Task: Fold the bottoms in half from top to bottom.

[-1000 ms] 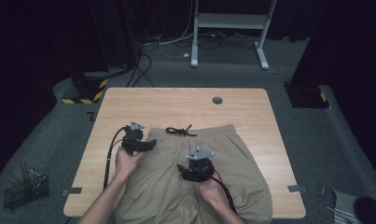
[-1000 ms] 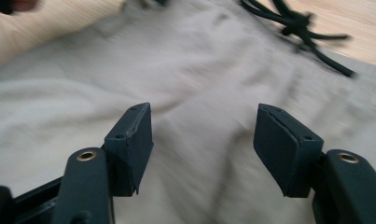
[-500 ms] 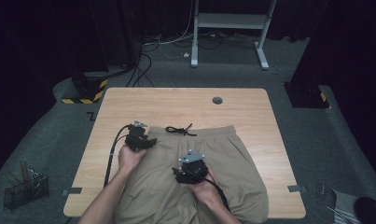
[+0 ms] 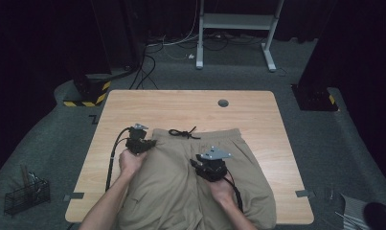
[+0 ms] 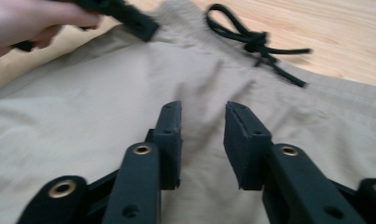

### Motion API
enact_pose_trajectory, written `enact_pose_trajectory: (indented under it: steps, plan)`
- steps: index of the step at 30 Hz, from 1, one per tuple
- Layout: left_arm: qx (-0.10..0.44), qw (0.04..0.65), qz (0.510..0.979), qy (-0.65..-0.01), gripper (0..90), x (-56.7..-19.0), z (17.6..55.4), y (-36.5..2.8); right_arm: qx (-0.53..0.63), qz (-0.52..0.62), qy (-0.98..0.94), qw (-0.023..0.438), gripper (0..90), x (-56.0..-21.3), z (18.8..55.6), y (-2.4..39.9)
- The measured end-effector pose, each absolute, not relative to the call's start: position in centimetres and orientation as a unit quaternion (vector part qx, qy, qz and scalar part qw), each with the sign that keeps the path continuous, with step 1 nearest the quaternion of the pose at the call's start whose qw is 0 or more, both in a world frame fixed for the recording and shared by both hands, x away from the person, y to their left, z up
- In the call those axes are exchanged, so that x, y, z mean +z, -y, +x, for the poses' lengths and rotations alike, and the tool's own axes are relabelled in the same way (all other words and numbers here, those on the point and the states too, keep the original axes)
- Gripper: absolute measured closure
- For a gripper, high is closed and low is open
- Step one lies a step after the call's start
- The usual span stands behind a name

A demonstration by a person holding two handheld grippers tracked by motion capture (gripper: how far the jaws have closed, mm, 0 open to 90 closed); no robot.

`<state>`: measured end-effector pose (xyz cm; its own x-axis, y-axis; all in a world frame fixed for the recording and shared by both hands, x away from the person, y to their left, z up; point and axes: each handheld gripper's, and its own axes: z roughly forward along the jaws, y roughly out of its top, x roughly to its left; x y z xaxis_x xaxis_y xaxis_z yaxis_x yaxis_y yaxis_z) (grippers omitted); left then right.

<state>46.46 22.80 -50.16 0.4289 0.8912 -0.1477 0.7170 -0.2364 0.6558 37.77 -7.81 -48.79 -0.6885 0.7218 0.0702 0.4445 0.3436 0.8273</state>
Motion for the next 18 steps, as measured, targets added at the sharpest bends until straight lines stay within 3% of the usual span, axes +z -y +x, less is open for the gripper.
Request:
enact_pose_trajectory:
  steps: [7,18]
  plan:
    - [0.129,0.356,0.769,-0.515,87.0,-49.1,46.1,-23.4,0.418,0.392,-0.801,0.171,70.7,-49.4,39.8,8.5]
    - [0.137,0.389,0.778,-0.474,87.3,-45.1,45.4,-22.4,0.369,0.391,-0.823,0.183,59.5,-51.6,40.9,6.8]
